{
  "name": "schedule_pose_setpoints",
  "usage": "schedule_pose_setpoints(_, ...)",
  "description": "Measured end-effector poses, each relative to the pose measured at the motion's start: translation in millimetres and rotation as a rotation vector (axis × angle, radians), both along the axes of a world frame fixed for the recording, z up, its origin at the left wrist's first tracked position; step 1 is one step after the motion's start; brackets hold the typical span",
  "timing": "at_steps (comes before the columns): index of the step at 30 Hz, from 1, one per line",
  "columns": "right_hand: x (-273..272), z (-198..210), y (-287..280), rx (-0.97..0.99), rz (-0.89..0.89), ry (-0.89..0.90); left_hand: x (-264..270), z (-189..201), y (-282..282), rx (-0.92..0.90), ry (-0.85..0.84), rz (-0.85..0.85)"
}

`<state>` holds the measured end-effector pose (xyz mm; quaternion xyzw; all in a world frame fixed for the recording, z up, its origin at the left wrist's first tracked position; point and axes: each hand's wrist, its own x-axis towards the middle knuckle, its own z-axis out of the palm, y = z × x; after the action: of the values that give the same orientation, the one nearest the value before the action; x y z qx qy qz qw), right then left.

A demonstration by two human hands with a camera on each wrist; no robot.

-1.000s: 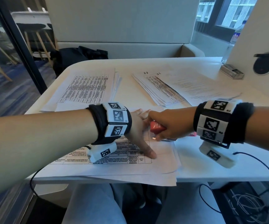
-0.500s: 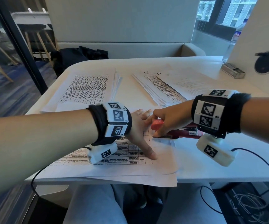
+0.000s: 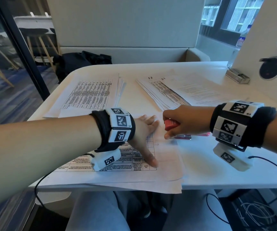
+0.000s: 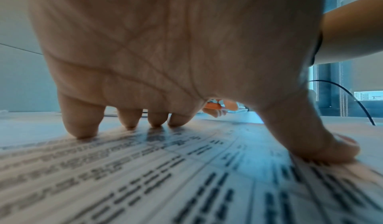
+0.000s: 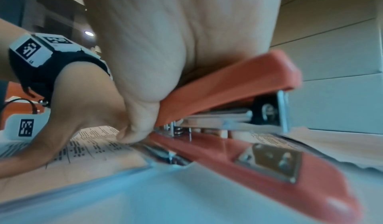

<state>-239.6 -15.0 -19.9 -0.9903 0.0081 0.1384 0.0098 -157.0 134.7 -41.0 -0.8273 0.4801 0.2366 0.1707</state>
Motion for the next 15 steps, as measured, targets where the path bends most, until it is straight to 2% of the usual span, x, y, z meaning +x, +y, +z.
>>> schedule_pose_setpoints(9,-4,-8,1,-0.038,0.016,-0.051,-13,4,1,-0.051,-0.09,-0.047)
schedule_pose_setpoints(15,-6,-7,15,-0.136,0.114,0.057,-18,1,8,-0.258,-0.099,-0.046)
